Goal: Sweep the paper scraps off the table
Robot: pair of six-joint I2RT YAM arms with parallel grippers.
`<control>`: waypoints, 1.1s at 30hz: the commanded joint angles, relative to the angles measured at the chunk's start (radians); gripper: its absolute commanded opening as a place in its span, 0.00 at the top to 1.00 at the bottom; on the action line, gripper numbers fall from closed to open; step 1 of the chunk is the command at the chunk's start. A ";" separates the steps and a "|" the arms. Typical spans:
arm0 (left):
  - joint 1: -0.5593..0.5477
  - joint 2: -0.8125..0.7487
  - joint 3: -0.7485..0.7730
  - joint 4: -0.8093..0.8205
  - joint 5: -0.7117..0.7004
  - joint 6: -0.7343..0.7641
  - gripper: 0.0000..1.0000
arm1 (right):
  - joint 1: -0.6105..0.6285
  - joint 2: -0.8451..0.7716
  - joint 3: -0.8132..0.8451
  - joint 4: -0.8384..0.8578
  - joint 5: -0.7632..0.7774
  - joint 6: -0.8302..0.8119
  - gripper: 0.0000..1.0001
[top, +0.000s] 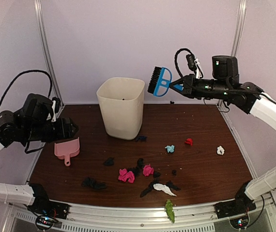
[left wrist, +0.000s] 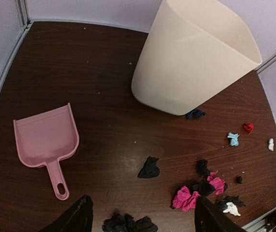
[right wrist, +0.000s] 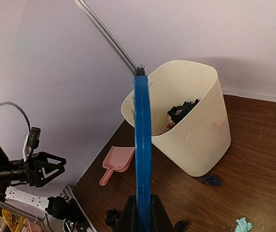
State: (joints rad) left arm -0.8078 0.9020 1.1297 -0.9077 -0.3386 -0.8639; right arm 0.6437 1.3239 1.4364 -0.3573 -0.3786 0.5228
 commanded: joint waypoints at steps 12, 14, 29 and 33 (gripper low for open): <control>-0.002 -0.051 -0.295 -0.144 -0.078 -0.198 0.19 | -0.002 -0.038 -0.028 -0.054 0.057 -0.031 1.00; -0.002 -0.027 -0.297 -0.151 -0.077 -0.213 0.18 | -0.002 -0.042 -0.038 -0.054 0.059 -0.030 1.00; 0.122 0.166 -0.397 -0.073 -0.049 -0.298 0.13 | -0.001 -0.085 -0.076 -0.062 0.071 -0.043 1.00; 0.180 0.157 -0.471 0.061 -0.060 -0.280 0.17 | -0.002 -0.101 -0.091 -0.064 0.070 -0.045 1.00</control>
State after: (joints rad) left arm -0.6712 1.0679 0.7082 -0.9836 -0.3828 -1.1393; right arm 0.6437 1.2587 1.3621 -0.4244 -0.3309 0.4950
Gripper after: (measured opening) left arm 0.837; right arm 0.076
